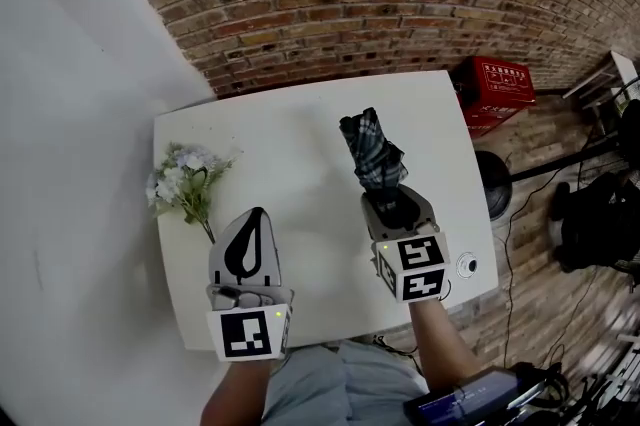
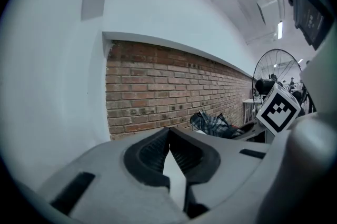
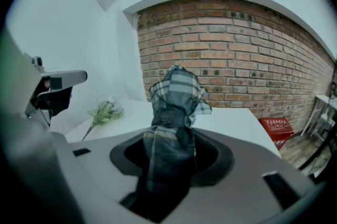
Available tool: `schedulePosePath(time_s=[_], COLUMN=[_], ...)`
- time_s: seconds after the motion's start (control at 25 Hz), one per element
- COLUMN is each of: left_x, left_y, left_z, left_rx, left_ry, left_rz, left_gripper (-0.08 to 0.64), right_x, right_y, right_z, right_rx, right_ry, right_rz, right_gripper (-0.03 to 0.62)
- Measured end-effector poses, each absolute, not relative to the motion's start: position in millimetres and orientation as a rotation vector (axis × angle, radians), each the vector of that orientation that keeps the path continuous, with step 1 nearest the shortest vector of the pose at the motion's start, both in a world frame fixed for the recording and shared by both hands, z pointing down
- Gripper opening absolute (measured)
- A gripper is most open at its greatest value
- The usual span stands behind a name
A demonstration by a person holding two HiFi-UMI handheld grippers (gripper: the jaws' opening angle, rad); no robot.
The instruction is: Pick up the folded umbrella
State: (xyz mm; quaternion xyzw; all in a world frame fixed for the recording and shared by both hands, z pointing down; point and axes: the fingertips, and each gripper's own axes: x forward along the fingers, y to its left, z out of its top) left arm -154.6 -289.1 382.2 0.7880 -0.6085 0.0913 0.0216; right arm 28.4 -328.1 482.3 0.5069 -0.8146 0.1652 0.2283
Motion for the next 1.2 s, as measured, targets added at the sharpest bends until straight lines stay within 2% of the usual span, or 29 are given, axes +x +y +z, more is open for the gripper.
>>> schedulePosePath(time_s=[1.2], left_x=[-140.7], left_y=[-186.4], left_z=[265.0], left_rx=[2.536], left_ry=[-2.127], left_rz=[0.122], left_gripper=[0.006], right_x=[39.0], right_y=[-237.0], right_z=[329.5], right_rx=[1.486], right_ry=[-2.538], right_rz=[0.138], right_gripper=[0.187])
